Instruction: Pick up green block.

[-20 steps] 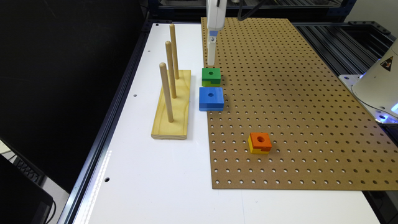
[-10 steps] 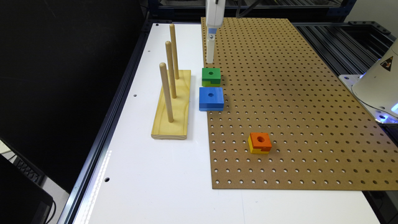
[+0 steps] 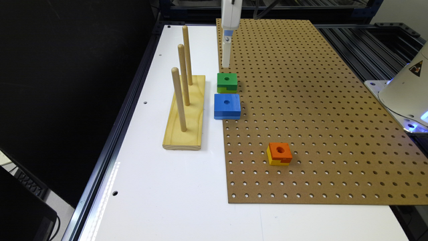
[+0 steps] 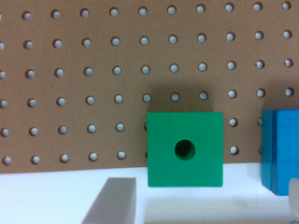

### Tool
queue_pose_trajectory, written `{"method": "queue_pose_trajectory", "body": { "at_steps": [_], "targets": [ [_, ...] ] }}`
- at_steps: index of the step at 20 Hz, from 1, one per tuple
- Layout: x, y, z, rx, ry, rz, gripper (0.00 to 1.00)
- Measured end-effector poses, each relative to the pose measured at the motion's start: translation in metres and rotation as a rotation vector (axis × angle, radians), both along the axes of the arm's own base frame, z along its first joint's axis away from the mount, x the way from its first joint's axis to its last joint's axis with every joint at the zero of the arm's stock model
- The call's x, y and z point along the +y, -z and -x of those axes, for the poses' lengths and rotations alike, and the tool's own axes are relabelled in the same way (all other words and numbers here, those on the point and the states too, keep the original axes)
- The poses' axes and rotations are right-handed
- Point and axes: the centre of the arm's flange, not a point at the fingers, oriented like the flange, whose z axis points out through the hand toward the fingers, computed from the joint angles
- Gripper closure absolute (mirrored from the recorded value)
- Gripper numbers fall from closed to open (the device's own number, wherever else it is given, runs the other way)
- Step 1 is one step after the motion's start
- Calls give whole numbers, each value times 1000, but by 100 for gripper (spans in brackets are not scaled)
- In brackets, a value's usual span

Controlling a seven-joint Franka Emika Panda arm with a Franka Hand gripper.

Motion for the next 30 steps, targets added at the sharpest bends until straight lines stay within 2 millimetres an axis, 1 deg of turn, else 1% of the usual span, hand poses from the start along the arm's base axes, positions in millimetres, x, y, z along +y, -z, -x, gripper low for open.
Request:
{"method": "queue_pose_trajectory", "body": {
  "at_steps": [7,14,30],
  "targets": [
    [0,5,0,8,0,-2,0],
    [0,26,-1,8,-1,-3,0],
    [-3,31,0,15,-4,2,0]
  ]
}}
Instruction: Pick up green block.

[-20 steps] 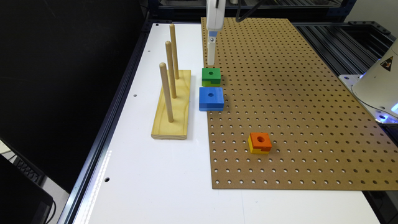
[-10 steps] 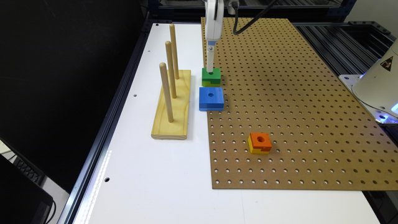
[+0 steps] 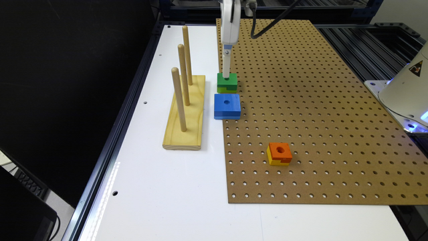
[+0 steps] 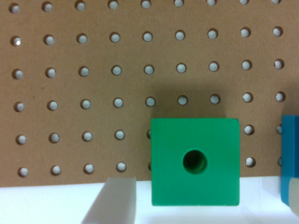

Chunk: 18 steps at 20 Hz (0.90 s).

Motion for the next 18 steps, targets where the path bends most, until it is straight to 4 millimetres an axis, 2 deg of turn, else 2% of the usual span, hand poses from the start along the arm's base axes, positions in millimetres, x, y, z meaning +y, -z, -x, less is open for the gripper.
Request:
{"method": "queue_pose_trajectory", "body": {
  "at_steps": [8,18],
  "targets": [
    [0,38,-1,-9,0,-3,0],
    [-1,40,-1,-10,1,-3,0]
  ]
}}
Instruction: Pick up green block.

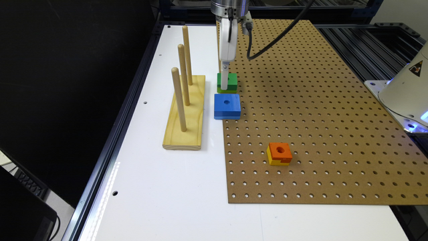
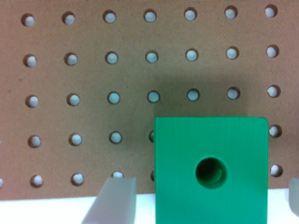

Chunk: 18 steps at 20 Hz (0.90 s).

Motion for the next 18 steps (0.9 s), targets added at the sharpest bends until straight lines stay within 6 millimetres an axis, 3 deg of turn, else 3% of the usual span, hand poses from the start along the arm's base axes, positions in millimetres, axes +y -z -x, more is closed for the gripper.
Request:
{"method": "queue_pose_trajectory", "body": {
  "at_steps": [7,12,18],
  "targets": [
    [0,1,0,2,0,0,0],
    [0,29,3,5,1,-4,0],
    [-1,29,2,-3,0,-1,0]
  ]
}}
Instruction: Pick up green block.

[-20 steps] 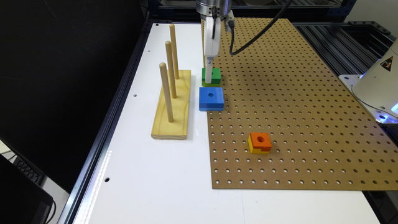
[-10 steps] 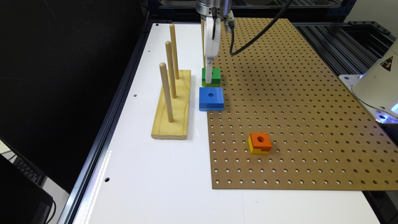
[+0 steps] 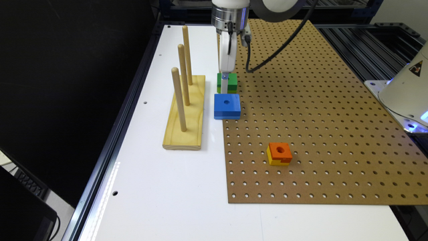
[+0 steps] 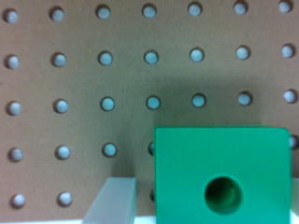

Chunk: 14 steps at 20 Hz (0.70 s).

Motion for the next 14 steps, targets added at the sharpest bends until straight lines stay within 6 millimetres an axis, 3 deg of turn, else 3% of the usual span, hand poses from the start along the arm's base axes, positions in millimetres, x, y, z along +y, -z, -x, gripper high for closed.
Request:
{"method": "queue_pose_trajectory", "body": {
  "at_steps": [3,4,14],
  "targets": [
    [0,0,0,0,0,0,0],
    [0,0,0,0,0,0,100],
    [0,0,0,0,-1,0,100]
  ]
}}
